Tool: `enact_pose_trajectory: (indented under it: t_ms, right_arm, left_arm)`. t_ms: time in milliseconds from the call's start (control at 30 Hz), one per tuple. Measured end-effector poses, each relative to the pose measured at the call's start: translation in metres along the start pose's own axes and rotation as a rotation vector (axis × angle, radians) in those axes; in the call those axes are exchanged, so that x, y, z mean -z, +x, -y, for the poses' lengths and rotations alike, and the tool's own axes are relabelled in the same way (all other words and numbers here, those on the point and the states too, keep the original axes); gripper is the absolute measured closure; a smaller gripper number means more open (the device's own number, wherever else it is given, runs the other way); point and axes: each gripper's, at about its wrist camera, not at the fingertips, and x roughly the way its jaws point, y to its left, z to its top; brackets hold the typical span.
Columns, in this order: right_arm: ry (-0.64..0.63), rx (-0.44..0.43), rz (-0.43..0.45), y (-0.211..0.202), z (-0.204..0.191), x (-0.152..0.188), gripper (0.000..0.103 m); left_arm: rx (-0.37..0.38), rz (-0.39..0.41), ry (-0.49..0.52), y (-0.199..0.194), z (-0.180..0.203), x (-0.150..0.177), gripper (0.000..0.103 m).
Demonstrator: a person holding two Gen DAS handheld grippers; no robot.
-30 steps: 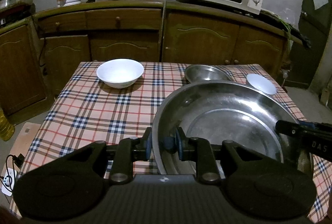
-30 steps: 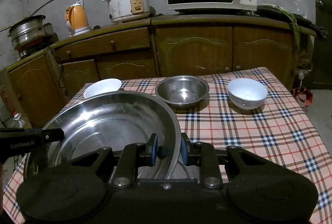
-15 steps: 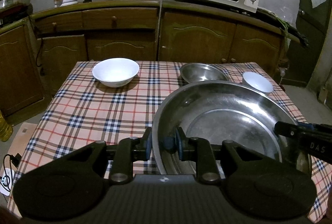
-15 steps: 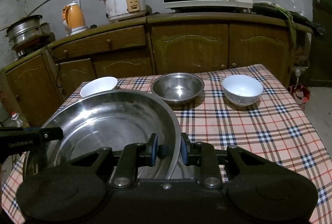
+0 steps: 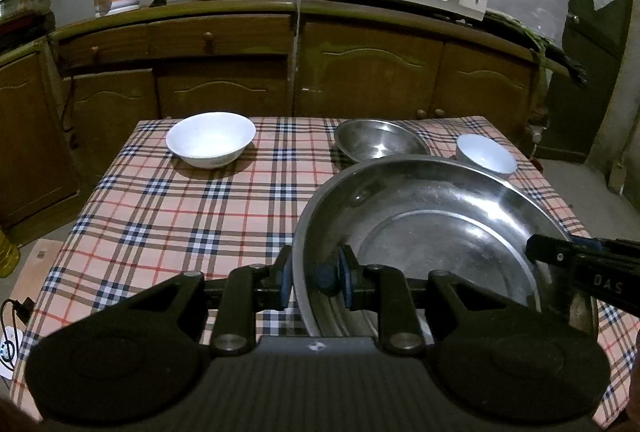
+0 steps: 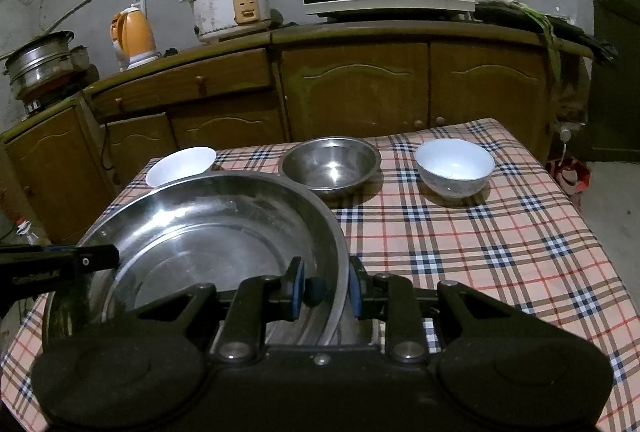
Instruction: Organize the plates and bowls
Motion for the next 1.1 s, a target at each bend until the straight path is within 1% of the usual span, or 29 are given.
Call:
enact_pose_trajectory:
  t_ms: [1100]
  right_arm:
    - [0.043, 0.044, -0.007, -0.011, 0.023, 0.009, 0.073]
  left_arm:
    - [0.039, -0.013, 0.03, 0.004, 0.021, 0.005, 0.079]
